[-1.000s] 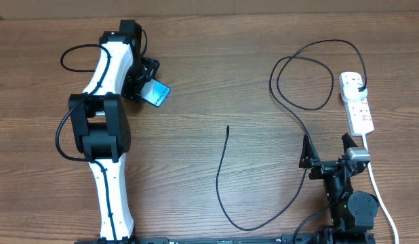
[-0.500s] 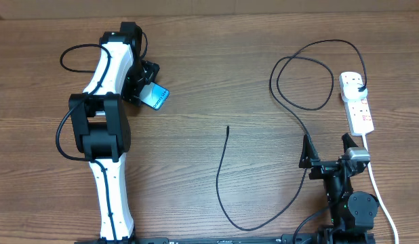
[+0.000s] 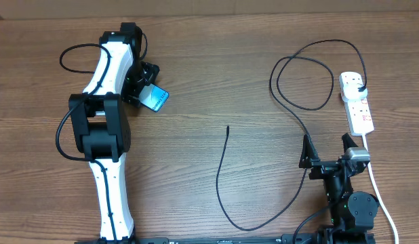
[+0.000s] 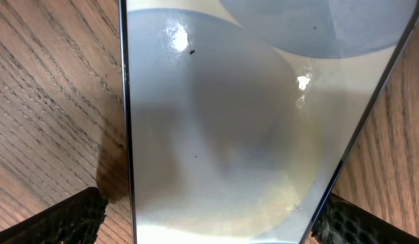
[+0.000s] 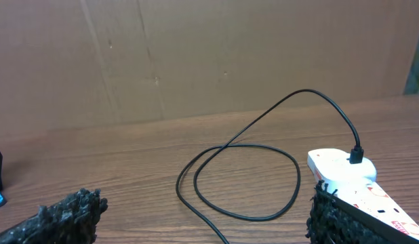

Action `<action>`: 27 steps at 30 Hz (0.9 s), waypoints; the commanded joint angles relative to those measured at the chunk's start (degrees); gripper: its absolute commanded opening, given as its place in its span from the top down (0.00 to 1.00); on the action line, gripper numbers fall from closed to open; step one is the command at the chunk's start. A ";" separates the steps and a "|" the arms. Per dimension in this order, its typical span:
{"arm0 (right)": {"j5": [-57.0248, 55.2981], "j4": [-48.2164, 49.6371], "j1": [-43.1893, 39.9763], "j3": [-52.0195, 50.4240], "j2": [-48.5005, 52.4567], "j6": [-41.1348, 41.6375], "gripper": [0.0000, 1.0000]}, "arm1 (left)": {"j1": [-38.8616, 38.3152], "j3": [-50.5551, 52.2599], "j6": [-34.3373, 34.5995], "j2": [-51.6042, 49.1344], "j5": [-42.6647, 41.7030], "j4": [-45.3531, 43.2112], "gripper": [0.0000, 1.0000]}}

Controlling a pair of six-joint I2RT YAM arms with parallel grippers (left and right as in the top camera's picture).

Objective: Plug charger to phone and switch on socket
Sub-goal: 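Close the left gripper on the phone's bottom edge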

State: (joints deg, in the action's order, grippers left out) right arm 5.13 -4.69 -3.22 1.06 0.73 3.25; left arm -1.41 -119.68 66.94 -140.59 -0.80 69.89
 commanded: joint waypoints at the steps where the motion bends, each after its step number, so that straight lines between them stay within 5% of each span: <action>1: -0.13 0.26 0.37 -0.61 -0.57 0.37 0.00 | 0.33 -0.50 -1.38 -1.92 1.40 0.81 0.00; 27: -0.13 0.26 0.37 -0.61 -0.57 0.37 0.00 | 0.33 -0.50 -5.70 -1.92 7.43 -2.89 0.00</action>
State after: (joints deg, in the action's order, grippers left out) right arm 5.13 -4.67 -3.22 1.06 0.73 3.25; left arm -1.45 -119.74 63.79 -140.59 3.57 67.44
